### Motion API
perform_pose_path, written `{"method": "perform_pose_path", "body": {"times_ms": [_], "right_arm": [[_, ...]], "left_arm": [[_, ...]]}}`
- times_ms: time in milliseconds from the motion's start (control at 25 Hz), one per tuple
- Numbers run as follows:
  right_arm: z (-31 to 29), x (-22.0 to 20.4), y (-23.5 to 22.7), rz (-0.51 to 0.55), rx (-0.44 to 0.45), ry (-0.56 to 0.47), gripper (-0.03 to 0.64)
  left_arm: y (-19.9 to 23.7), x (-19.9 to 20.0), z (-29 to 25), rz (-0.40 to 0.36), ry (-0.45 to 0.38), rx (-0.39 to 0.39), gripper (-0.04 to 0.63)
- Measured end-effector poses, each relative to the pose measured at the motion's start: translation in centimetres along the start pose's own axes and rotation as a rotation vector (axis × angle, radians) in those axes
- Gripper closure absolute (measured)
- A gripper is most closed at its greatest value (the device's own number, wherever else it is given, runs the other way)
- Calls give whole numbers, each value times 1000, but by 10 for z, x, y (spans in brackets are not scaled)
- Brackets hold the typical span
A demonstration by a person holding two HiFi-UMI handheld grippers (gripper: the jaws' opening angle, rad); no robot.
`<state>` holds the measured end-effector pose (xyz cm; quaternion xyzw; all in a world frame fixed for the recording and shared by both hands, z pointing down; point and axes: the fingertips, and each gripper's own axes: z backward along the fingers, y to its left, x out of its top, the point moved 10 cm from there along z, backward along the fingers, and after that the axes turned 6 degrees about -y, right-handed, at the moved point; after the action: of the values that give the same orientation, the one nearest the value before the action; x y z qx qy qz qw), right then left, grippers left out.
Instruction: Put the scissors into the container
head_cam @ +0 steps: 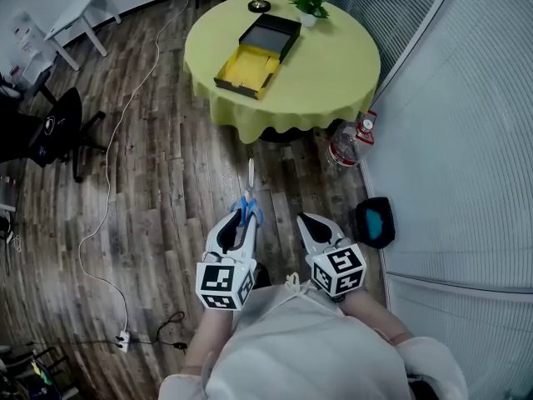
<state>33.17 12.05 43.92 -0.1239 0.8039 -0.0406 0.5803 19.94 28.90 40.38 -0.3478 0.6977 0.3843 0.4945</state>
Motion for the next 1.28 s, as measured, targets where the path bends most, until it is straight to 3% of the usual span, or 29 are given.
{"method": "perform_pose_path", "body": {"times_ms": [560, 920, 1280], "right_arm": [[-148, 47, 52, 22, -15, -7, 618], [-206, 61, 49, -6, -10, 4, 618], [-282, 89, -4, -45, -30, -23, 617]], "left_arm": [[163, 54, -30, -16, -37, 21, 503], [201, 75, -67, -22, -72, 15, 503], [241, 97, -152, -43, -48, 16, 503]]}}
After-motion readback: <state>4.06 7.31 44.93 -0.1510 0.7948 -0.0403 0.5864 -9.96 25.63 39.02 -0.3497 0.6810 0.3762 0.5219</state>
